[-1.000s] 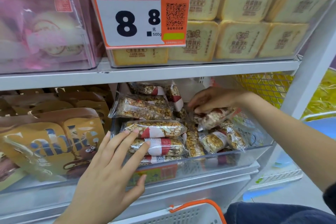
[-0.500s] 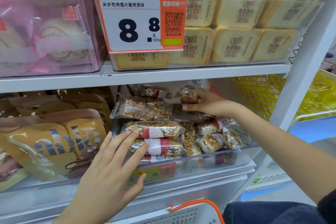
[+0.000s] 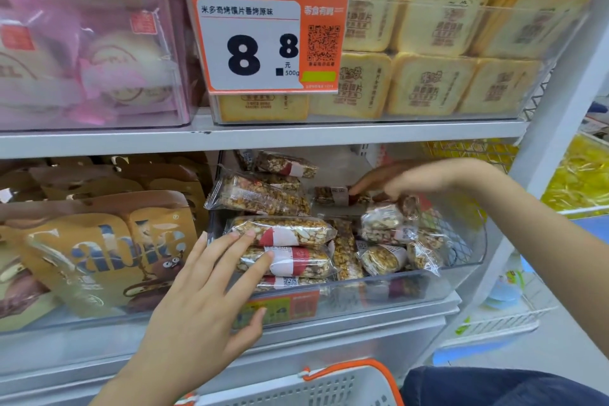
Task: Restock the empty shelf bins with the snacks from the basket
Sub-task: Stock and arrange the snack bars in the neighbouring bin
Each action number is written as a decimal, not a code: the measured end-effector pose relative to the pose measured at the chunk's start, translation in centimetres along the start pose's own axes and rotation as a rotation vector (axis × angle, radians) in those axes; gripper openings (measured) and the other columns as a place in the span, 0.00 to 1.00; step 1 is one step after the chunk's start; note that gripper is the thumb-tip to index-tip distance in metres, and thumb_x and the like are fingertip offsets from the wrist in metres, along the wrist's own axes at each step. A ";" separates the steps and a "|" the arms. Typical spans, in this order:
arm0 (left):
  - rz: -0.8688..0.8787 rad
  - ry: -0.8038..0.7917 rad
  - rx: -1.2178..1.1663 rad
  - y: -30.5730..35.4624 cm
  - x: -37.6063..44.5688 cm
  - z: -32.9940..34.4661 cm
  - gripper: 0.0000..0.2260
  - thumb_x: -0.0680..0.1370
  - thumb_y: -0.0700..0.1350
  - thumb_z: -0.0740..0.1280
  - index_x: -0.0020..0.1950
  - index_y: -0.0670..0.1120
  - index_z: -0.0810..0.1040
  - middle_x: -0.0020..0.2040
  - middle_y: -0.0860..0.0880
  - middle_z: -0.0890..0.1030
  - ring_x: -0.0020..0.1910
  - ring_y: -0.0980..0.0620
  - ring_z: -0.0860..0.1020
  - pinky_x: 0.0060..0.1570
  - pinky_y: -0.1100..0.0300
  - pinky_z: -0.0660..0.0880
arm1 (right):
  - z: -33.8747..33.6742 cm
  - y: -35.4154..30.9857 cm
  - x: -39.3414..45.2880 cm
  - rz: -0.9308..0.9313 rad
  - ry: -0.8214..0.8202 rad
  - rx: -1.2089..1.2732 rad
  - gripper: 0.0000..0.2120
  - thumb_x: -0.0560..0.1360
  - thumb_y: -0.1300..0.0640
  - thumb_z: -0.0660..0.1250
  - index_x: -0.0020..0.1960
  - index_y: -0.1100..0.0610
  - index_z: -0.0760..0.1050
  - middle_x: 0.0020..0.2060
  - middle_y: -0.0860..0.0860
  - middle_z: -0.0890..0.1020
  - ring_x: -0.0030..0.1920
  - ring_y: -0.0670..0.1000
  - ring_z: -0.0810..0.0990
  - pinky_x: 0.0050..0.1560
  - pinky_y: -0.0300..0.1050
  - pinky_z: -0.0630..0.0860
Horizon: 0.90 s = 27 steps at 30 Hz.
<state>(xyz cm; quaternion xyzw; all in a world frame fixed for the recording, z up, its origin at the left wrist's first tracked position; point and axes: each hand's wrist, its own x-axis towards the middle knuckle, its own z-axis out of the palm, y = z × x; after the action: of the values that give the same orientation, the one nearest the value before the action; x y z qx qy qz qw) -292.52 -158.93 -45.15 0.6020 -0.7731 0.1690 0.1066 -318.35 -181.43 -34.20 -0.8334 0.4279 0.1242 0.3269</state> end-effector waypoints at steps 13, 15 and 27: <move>0.021 0.040 -0.012 -0.2 0.1 0.3 0.24 0.78 0.59 0.50 0.68 0.49 0.69 0.68 0.43 0.72 0.66 0.43 0.67 0.71 0.46 0.54 | 1.8 2.9 10.6 0.078 0.054 -0.274 0.21 0.82 0.51 0.54 0.75 0.44 0.60 0.75 0.48 0.62 0.74 0.53 0.60 0.73 0.50 0.57; 0.026 0.063 -0.009 -0.1 0.2 0.3 0.23 0.77 0.58 0.54 0.68 0.49 0.69 0.67 0.42 0.73 0.66 0.43 0.68 0.70 0.46 0.54 | 2.0 2.9 11.0 0.060 0.073 -0.151 0.21 0.82 0.56 0.54 0.73 0.43 0.63 0.72 0.48 0.66 0.72 0.53 0.64 0.68 0.46 0.61; 0.027 0.041 0.009 -0.1 0.1 0.1 0.24 0.75 0.58 0.57 0.67 0.49 0.70 0.67 0.42 0.72 0.66 0.42 0.67 0.71 0.46 0.53 | 1.5 3.4 7.4 -0.083 0.299 0.062 0.33 0.76 0.72 0.51 0.61 0.35 0.72 0.71 0.44 0.67 0.72 0.46 0.63 0.71 0.46 0.60</move>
<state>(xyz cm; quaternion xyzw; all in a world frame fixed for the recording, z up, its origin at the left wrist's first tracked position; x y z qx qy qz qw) -292.44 -159.03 -45.18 0.5884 -0.7780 0.1863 0.1176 -316.49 -186.59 -40.44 -0.8491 0.4407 -0.0282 0.2900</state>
